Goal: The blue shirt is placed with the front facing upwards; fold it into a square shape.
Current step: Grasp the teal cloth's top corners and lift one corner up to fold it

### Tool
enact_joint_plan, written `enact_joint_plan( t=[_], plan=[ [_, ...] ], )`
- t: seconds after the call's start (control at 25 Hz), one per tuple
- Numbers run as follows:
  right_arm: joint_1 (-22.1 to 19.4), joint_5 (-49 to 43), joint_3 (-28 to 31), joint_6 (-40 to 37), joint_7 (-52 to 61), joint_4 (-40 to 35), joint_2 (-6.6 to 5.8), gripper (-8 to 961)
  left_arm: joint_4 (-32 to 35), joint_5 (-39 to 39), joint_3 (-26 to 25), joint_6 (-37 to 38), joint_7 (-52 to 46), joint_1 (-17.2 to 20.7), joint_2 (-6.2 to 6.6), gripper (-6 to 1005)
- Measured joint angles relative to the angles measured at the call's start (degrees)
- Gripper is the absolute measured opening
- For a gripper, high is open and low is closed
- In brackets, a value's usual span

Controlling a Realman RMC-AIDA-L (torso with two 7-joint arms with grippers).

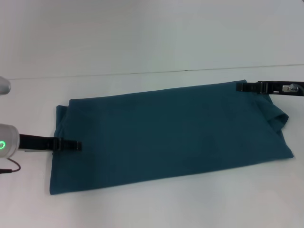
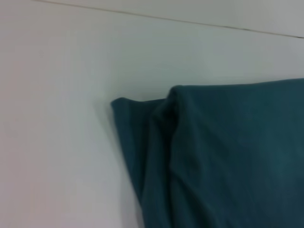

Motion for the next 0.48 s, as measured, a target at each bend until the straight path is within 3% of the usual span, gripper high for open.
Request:
enact_joint_plan(
  t=[0.12, 0.48],
  plan=[
    [0.03, 0.0, 0.0, 0.12, 0.0, 0.05, -0.01, 855, 0.7, -0.19, 0.08, 0.32, 0.13, -0.12, -0.47, 879],
    [0.07, -0.01, -0.1, 1.95, -0.36, 1.06, -0.09, 853, 0.68, -0.49, 0.28, 0.66, 0.87, -0.62, -0.76, 707]
  ],
)
